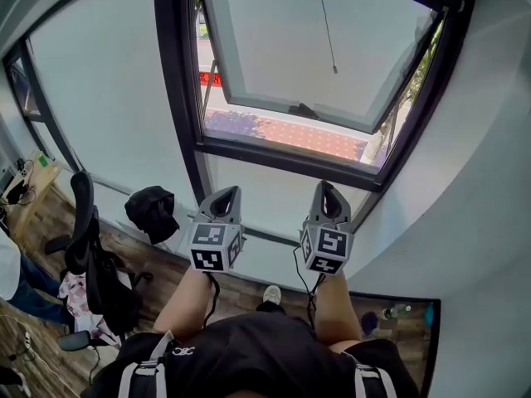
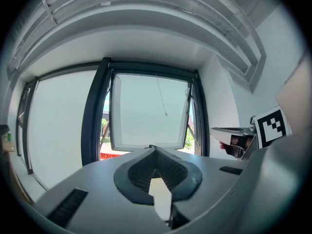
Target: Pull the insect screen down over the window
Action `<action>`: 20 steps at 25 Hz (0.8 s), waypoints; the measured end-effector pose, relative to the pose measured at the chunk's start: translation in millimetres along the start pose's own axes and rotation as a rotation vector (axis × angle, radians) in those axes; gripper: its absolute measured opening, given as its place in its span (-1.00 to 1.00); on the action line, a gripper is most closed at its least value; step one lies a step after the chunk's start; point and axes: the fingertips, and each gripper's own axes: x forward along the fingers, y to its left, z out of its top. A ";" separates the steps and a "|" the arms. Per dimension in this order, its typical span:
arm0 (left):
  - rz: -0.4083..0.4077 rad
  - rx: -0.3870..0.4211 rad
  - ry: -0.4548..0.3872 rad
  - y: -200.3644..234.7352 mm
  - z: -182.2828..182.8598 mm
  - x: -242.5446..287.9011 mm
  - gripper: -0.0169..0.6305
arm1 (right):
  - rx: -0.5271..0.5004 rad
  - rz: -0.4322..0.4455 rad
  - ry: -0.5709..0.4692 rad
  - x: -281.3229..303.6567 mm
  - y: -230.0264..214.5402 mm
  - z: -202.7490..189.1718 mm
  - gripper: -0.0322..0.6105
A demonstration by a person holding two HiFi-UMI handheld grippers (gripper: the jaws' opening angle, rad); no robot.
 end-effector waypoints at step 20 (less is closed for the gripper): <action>-0.001 0.030 0.035 24.6 16.4 286.9 -0.91 | -0.017 0.079 0.045 246.9 -106.5 -49.2 -0.89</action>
